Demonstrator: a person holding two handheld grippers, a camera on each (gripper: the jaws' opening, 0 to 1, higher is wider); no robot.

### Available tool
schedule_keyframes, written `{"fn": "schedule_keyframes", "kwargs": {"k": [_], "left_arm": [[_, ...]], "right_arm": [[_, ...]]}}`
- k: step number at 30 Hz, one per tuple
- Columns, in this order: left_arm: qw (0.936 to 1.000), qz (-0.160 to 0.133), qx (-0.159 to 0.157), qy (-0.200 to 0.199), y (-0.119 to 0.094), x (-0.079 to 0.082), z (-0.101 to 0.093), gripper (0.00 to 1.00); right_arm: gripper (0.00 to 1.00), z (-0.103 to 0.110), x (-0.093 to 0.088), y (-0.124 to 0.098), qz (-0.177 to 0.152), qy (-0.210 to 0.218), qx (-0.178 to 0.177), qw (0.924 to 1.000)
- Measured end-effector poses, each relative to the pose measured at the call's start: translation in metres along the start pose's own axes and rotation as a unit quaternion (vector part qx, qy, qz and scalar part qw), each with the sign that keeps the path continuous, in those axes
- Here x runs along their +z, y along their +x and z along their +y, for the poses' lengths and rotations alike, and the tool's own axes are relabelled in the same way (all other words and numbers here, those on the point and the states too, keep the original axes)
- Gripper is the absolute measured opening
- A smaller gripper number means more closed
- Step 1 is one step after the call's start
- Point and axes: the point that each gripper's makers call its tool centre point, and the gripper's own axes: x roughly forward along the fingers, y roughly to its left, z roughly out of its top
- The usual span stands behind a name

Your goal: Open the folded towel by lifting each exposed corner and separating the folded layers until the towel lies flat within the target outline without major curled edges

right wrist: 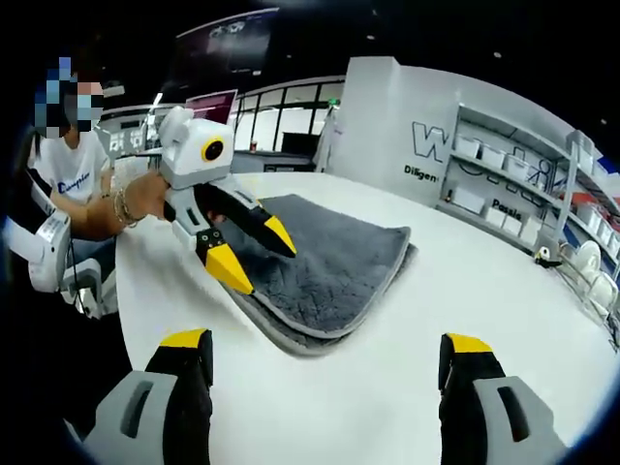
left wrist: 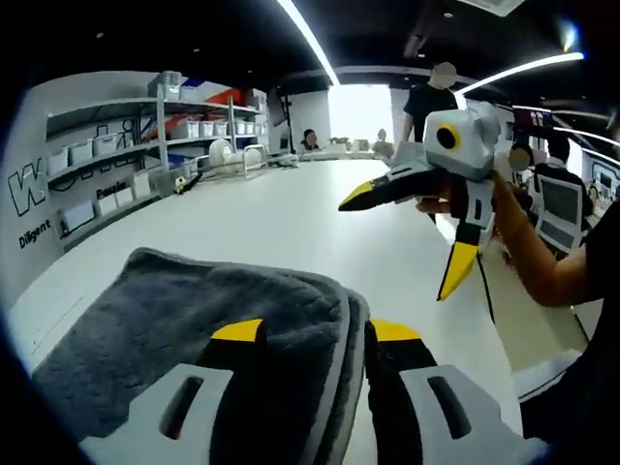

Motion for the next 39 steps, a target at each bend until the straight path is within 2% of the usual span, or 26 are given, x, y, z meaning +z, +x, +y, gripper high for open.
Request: {"fn": "schedule_keyframes", "kwargs": {"k": [3,6,10,13,17,20,22,24,28,32,35,36,39], "left_arm": [[0.9992,0.023,0.005,0.031,0.007,-0.006,0.0,0.36],[0.999,0.026,0.008,0.036,0.013,-0.009,0.001,0.35],[0.9992,0.029,-0.004,0.029,0.017,-0.014,-0.004,0.34],[0.9979,0.037,0.005,0.052,0.02,-0.019,-0.002,0.28],[0.9986,0.027,-0.001,0.046,0.022,-0.018,-0.004,0.23],[0.9989,0.015,-0.008,0.044,0.022,-0.016,-0.006,0.13],[0.9997,-0.01,-0.012,0.021,0.022,-0.009,-0.005,0.03],[0.9988,-0.011,-0.029,-0.037,0.022,-0.009,-0.008,0.03],[0.9972,-0.019,-0.03,-0.065,0.021,-0.009,-0.003,0.02],[0.9909,-0.039,-0.037,-0.123,0.018,-0.003,-0.003,0.02],[0.989,-0.05,-0.035,-0.135,0.011,0.002,0.002,0.02],[0.985,-0.066,-0.029,-0.157,0.008,0.008,0.006,0.02],[0.979,-0.086,-0.03,-0.182,-0.001,0.016,0.013,0.02]], "right_arm": [[0.99,0.002,-0.001,0.001,0.0,-0.002,0.003,1.0],[0.99,0.002,-0.003,0.001,-0.001,0.0,0.005,1.0],[0.99,0.0,-0.004,-0.002,-0.001,0.003,0.002,1.0],[0.99,-0.002,-0.004,-0.002,-0.005,0.006,0.0,1.0],[0.99,-0.001,-0.005,-0.002,-0.002,0.005,0.0,1.0],[0.99,-0.001,-0.006,-0.003,-0.003,0.006,0.0,1.0],[0.99,-0.001,-0.006,-0.003,-0.004,0.007,-0.001,1.0],[0.99,-0.001,-0.006,-0.003,-0.003,0.007,-0.001,1.0],[0.99,-0.001,-0.007,-0.003,-0.002,0.007,-0.001,1.0],[0.99,0.0,-0.009,-0.001,0.002,0.005,0.001,1.0],[0.99,-0.001,-0.009,-0.001,0.003,0.004,0.003,1.0],[0.99,-0.001,-0.008,-0.001,0.003,0.004,0.002,1.0],[0.99,-0.001,-0.007,0.0,0.003,0.002,0.003,1.0]]}}
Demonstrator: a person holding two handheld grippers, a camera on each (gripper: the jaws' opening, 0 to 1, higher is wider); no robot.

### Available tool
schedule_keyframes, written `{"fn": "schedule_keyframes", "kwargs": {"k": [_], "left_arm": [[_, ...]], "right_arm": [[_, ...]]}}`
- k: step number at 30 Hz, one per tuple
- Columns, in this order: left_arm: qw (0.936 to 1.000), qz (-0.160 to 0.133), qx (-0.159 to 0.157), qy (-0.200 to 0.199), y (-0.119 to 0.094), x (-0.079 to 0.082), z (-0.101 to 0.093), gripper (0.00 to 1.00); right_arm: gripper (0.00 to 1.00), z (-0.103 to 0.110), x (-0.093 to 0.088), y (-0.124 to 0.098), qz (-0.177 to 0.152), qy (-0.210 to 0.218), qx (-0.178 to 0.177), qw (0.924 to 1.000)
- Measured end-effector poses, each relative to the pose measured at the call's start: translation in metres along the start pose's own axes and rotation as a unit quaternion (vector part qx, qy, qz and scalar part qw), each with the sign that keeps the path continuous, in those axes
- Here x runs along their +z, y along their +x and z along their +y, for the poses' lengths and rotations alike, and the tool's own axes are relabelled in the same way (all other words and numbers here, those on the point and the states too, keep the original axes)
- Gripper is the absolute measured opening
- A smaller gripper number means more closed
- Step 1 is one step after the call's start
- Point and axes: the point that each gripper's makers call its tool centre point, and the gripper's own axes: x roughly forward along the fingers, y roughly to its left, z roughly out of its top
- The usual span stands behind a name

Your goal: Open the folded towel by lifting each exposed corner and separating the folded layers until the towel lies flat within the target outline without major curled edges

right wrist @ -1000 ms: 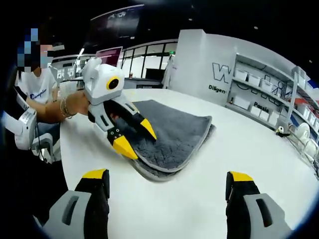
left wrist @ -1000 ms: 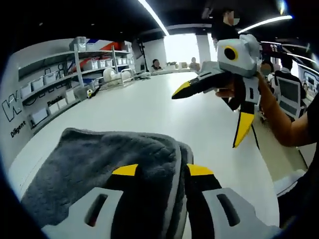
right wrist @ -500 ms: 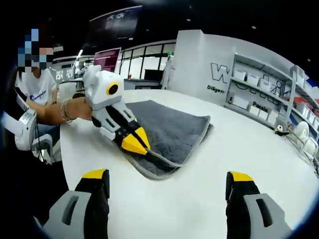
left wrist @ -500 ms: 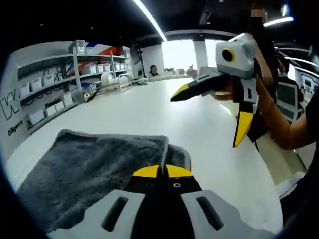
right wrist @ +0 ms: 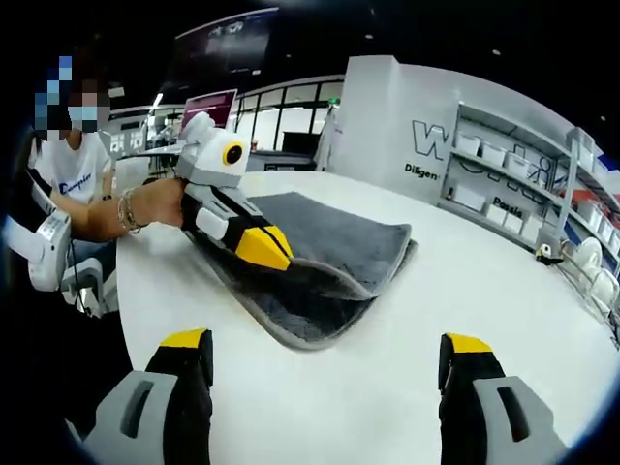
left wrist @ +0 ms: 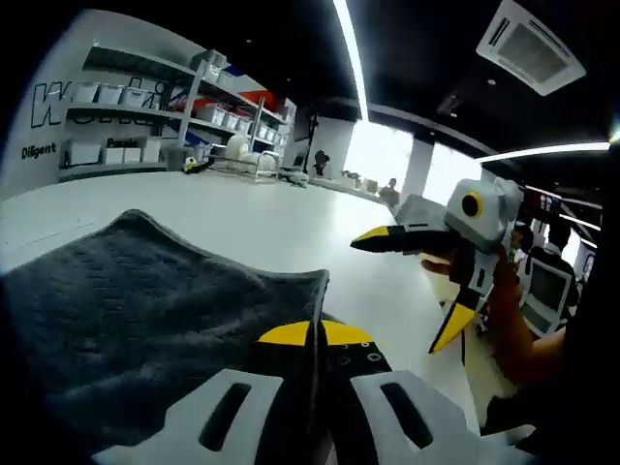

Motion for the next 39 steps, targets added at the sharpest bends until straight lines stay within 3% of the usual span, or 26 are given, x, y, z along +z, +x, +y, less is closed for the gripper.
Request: {"fn": "schedule_keyframes", "kwargs": {"k": [4,9,12,16,22,30,33,34,39], "left_arm": [[0.9996,-0.023,0.009,-0.012,-0.011,0.011,0.006,0.02],[0.9966,-0.071,0.025,-0.033,-0.031,0.028,0.016,0.02],[0.9929,-0.101,0.045,-0.045,-0.054,0.039,0.03,0.02],[0.9892,-0.122,0.061,-0.054,-0.075,0.047,0.042,0.02],[0.9829,-0.146,0.107,-0.035,-0.11,0.056,0.063,0.02],[0.9674,-0.19,0.167,-0.015,-0.169,0.071,0.087,0.02],[0.9668,-0.191,0.169,-0.013,-0.172,0.071,0.088,0.02],[0.9596,-0.209,0.188,-0.013,-0.194,0.075,0.095,0.02],[0.9522,-0.219,0.213,-0.003,-0.219,0.075,0.103,0.02]], "right_arm": [[0.99,0.001,0.001,0.001,0.002,-0.002,0.003,1.0],[0.99,0.003,0.002,0.004,0.003,-0.004,0.006,1.0],[0.99,0.004,0.003,0.006,0.004,-0.006,0.009,0.9999],[0.99,0.006,0.005,0.008,0.004,-0.009,0.012,0.9999],[0.99,0.01,0.01,0.012,0.004,-0.015,0.017,0.9997],[0.99,0.015,0.015,0.018,0.007,-0.025,0.026,0.9993],[0.99,0.016,0.016,0.019,0.008,-0.028,0.028,0.9992],[0.99,0.016,0.016,0.02,0.007,-0.028,0.029,0.9992],[0.99,0.017,0.016,0.023,0.008,-0.027,0.032,0.9991]]}}
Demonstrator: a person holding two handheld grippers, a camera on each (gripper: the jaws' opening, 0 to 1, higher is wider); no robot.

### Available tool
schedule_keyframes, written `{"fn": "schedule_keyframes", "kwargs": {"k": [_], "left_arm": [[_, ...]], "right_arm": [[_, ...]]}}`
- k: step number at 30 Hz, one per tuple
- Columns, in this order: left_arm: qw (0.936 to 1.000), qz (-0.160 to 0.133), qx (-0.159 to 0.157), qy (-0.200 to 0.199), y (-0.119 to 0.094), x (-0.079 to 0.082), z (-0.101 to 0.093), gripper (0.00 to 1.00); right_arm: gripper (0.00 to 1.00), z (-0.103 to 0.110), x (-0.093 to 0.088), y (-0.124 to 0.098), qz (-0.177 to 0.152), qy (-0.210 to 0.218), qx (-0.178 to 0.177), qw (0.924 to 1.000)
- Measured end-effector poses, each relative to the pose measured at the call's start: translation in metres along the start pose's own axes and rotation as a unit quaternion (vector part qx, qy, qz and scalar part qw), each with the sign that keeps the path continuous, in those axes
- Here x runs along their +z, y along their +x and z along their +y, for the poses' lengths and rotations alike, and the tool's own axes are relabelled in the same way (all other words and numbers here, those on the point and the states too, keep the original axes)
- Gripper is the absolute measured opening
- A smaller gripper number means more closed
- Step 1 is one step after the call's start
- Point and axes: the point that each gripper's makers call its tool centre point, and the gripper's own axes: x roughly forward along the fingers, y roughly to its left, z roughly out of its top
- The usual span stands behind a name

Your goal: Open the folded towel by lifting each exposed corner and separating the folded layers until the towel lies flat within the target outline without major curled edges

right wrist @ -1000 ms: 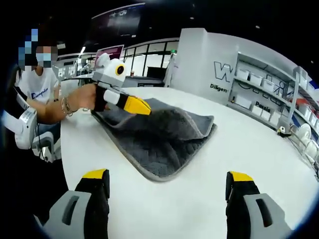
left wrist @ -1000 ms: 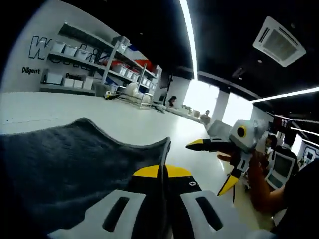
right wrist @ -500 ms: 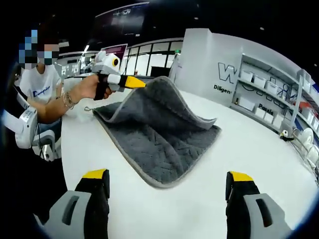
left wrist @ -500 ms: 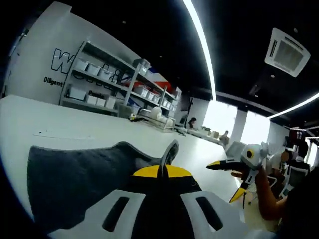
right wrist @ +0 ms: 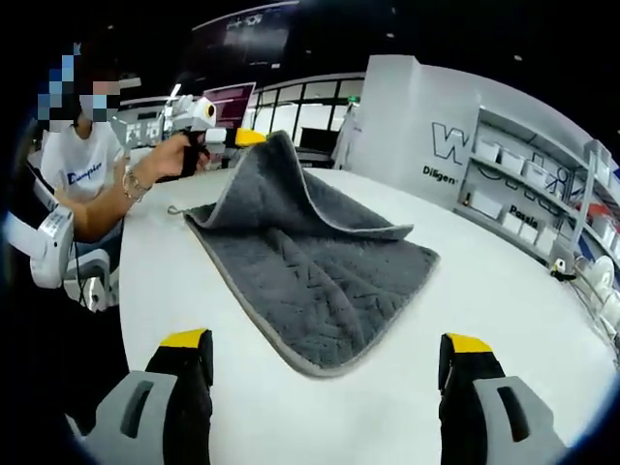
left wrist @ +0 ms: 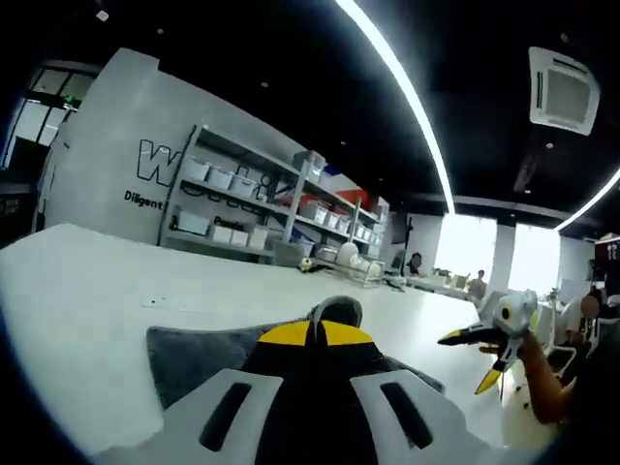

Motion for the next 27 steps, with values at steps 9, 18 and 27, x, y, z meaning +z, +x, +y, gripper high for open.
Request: {"fn": "schedule_keyframes", "kwargs": {"k": [9,18,27], "left_arm": [[0.9976,-0.034,0.053,0.03,-0.041,0.029,0.038,0.02],[0.9925,-0.062,0.096,0.044,-0.084,0.055,0.068,0.02],[0.9847,-0.078,0.142,0.065,-0.131,0.069,0.089,0.02]], "right_arm": [[0.99,0.001,0.002,0.005,0.006,-0.007,0.006,0.9999],[0.99,0.002,0.003,0.014,0.012,-0.013,0.016,0.9997],[0.99,0.006,0.004,0.024,0.019,-0.024,0.03,0.9991]]}}
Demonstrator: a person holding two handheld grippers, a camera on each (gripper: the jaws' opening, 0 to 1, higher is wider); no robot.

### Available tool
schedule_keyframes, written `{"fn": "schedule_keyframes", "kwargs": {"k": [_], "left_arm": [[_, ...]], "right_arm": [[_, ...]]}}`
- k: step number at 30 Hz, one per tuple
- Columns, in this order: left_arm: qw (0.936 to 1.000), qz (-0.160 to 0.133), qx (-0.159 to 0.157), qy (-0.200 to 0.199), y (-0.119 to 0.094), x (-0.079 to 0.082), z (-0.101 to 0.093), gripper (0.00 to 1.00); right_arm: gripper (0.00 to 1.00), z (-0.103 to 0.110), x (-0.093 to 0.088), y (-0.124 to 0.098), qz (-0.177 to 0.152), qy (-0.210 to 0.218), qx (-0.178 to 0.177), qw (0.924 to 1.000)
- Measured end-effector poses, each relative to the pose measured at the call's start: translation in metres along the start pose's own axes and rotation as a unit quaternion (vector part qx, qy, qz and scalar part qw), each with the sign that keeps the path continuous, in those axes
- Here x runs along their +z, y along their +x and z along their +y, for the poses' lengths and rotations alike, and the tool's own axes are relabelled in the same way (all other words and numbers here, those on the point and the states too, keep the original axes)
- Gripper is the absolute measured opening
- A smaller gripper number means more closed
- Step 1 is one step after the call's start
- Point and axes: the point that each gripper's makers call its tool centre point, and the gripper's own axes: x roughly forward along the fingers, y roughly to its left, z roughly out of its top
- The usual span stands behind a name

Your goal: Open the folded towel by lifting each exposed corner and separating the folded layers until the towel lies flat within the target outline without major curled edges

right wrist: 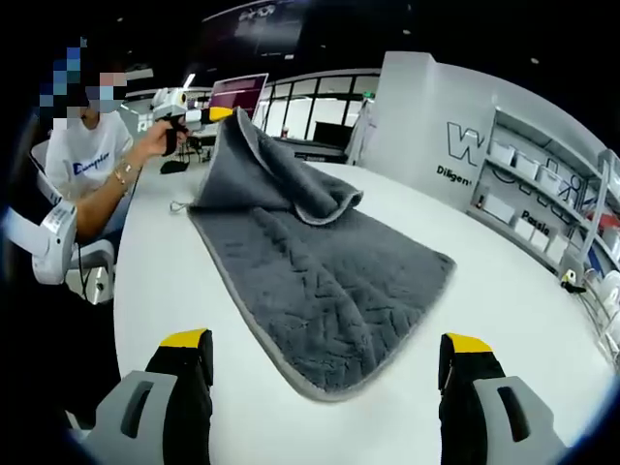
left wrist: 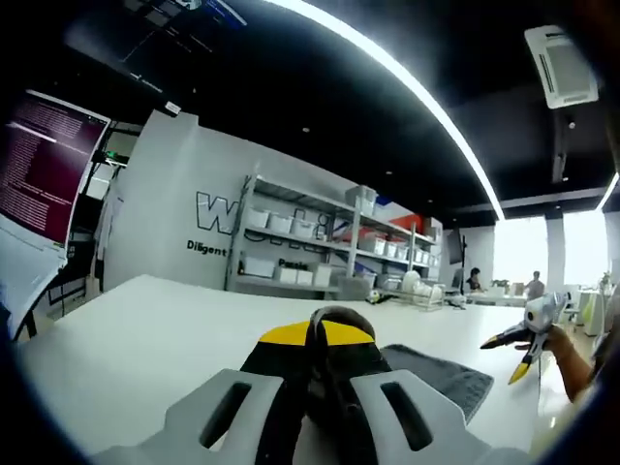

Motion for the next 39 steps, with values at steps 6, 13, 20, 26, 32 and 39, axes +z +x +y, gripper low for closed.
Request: {"fn": "schedule_keyframes", "kwargs": {"k": [6,13,20,26,32,39], "left_arm": [[0.9993,-0.006,0.034,0.011,-0.025,0.005,0.022,0.02],[0.9973,-0.008,0.071,0.014,-0.05,0.002,0.046,0.02],[0.9948,0.005,0.101,0.011,-0.069,-0.009,0.07,0.02],[0.9899,0.011,0.14,0.015,-0.093,-0.018,0.09,0.02],[0.9837,0.025,0.177,0.024,-0.113,-0.029,0.108,0.02],[0.9767,0.028,0.211,0.025,-0.135,-0.037,0.125,0.02]], "right_arm": [[0.99,-0.001,0.0,0.004,0.005,0.003,0.001,1.0],[0.99,-0.004,-0.005,0.008,0.004,0.007,0.003,1.0],[0.99,-0.001,-0.003,0.008,-0.006,0.01,0.01,0.9999],[0.99,-0.003,-0.007,0.01,0.004,0.009,0.008,0.9999],[0.99,-0.002,-0.008,0.013,0.005,0.01,0.011,0.9999],[0.99,-0.002,-0.009,0.014,0.011,0.009,0.012,0.9998]]}}
